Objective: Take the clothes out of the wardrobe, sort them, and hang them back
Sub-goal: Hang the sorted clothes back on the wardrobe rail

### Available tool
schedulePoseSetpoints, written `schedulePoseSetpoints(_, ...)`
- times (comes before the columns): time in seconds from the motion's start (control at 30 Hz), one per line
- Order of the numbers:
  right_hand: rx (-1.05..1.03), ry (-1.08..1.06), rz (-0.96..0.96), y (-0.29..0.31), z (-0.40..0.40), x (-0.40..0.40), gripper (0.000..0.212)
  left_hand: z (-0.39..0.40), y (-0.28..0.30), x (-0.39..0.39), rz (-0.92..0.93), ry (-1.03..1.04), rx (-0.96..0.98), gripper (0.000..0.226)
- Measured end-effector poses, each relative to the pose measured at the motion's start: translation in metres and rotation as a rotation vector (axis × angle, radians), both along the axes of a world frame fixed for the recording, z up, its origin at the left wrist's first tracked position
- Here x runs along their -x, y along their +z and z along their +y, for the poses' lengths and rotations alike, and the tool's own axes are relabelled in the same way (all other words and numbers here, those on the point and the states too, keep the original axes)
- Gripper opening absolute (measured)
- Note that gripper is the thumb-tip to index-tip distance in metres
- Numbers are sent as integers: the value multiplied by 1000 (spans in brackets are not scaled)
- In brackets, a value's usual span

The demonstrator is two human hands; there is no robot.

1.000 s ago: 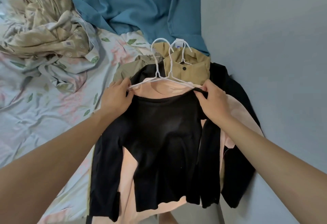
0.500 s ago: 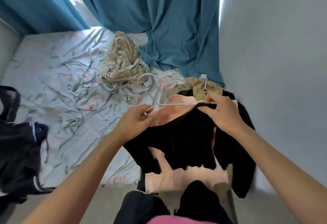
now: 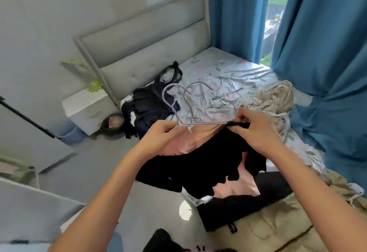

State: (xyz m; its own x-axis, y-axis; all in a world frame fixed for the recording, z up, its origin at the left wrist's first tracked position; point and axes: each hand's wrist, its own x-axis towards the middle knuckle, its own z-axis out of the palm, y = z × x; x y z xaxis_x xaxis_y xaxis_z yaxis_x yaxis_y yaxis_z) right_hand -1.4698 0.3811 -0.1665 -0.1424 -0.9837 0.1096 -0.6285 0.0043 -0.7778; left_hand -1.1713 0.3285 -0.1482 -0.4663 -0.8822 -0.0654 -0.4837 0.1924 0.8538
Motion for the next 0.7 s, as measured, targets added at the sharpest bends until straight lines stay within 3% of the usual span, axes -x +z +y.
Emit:
schedulePoseSetpoints(0.2, 116, 133, 57, -6, -62, -134, 28, 11, 9, -130, 96, 232, -49, 57)
schedulePoseSetpoints(0.33, 192, 63, 113, -18, -98, -235, 22, 4, 3, -206, 221, 409, -69, 65)
schedulePoseSetpoints(0.43, 210, 16, 146, -23, -118, -316, 29, -8, 2, -265, 286, 484, -65, 60)
schedulePoseSetpoints(0.57, 239, 69, 63, -24, -135, -408, 27, -20, 5, -336, 377, 596, -116, 46)
schedulePoseSetpoints(0.63, 192, 140, -50, -20, -140, -452, 20, -21, 5, -366, 367, 661, -140, 32)
schedulePoseSetpoints(0.7, 127, 208, -199, -13, -139, -492, 12, -19, -1, -392, 361, 711, -163, 33)
